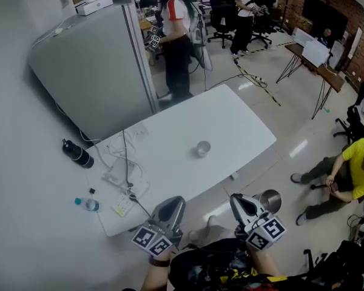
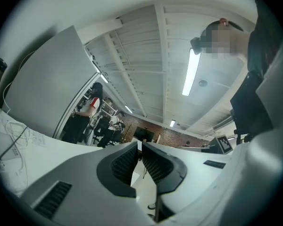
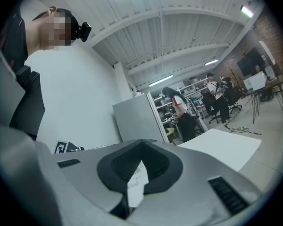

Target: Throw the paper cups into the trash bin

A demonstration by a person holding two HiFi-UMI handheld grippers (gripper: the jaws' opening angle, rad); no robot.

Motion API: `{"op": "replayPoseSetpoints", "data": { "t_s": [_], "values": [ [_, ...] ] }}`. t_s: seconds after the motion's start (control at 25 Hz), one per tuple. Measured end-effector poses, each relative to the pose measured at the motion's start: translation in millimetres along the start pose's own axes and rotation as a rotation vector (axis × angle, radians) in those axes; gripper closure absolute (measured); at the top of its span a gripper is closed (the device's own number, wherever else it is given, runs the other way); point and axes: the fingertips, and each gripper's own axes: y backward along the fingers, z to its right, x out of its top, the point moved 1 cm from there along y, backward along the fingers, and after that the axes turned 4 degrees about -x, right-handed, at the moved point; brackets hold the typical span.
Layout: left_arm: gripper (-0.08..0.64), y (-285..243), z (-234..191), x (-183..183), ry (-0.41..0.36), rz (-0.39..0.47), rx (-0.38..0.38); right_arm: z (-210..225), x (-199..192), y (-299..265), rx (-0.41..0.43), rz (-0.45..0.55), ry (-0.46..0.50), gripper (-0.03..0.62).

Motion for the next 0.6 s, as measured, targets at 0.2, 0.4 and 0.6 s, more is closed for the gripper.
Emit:
{"op": "replayPoseSetpoints", "data": {
  "t_s": [0.2,0.4,0.6],
  "values": [
    [0.538,-11.4,-26.9,6.0,-0.015,0.002,0.033,15.9,8.8,-37.8,0.019,0.035,-0.032,0.588],
    [0.538,-47.2,-45.7,17.8,-0.043,-0.002,0.047,33.8,20.8,-101.2,0.093,0.039,-0.085,0.588],
    [0.538,-79.5,-69.5,48.2,-0.105,0.01,0.103,59.4,52.9,-161.6,0.183,0.056,-0.131,0.588]
  ]
}}
